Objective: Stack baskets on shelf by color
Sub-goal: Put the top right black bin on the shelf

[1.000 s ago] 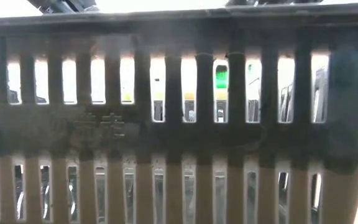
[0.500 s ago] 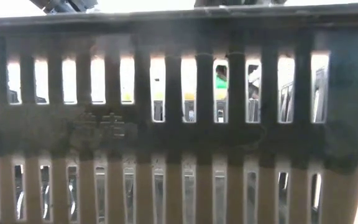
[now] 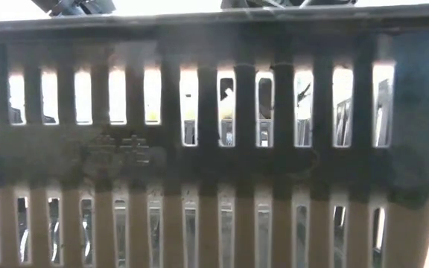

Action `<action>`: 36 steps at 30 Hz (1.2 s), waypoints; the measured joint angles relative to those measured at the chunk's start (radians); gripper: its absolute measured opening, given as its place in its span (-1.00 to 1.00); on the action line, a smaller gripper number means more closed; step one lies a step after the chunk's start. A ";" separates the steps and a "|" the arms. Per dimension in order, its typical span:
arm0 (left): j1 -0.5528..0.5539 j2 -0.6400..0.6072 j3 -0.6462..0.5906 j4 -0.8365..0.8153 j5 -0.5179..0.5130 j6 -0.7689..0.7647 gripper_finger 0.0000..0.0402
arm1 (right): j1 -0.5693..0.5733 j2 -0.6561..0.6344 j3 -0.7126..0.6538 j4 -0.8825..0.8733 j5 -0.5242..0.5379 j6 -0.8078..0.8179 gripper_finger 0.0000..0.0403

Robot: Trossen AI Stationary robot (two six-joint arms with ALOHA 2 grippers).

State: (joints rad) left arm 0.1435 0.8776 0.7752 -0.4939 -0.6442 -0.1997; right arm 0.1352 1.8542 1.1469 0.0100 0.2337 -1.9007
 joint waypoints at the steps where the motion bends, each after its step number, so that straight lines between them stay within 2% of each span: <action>1: 0.000 0.000 0.000 -0.002 0.000 -0.006 0.00 | 0.005 0.000 0.000 0.027 0.000 0.000 -0.39; 3: 0.000 0.000 0.000 -0.009 0.000 -0.018 0.00 | 0.013 0.000 0.000 0.043 -0.003 -0.028 -0.39; 7: 0.000 0.000 0.000 -0.038 0.000 -0.040 0.00 | 0.030 0.000 0.000 0.002 0.000 -0.197 -0.40; 14: 0.000 0.000 0.000 -0.081 0.000 -0.074 0.00 | 0.030 0.000 0.000 0.001 -0.003 -0.210 -0.41; 17: 0.000 0.000 0.000 -0.082 0.000 -0.074 0.00 | 0.030 0.000 0.000 -0.008 -0.062 -0.204 -0.41; 22: 0.000 0.000 0.000 -0.082 0.000 -0.074 0.00 | 0.035 0.000 -0.002 -0.064 -0.231 -0.169 -0.41; 28: 0.000 0.000 0.000 -0.082 0.000 -0.074 0.00 | 0.043 0.000 -0.002 -0.060 -0.239 -0.134 -0.41; 31: 0.000 0.000 0.000 -0.082 0.000 -0.074 0.00 | 0.042 0.000 -0.002 -0.060 -0.240 -0.027 -0.44; 36: 0.000 0.000 0.000 -0.082 0.000 -0.076 0.00 | 0.029 0.000 -0.002 -0.094 -0.240 0.127 -0.70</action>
State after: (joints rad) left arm 0.1436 0.8776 0.7750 -0.5758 -0.6445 -0.2756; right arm 0.1641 1.8538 1.1454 -0.0839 -0.0059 -1.7735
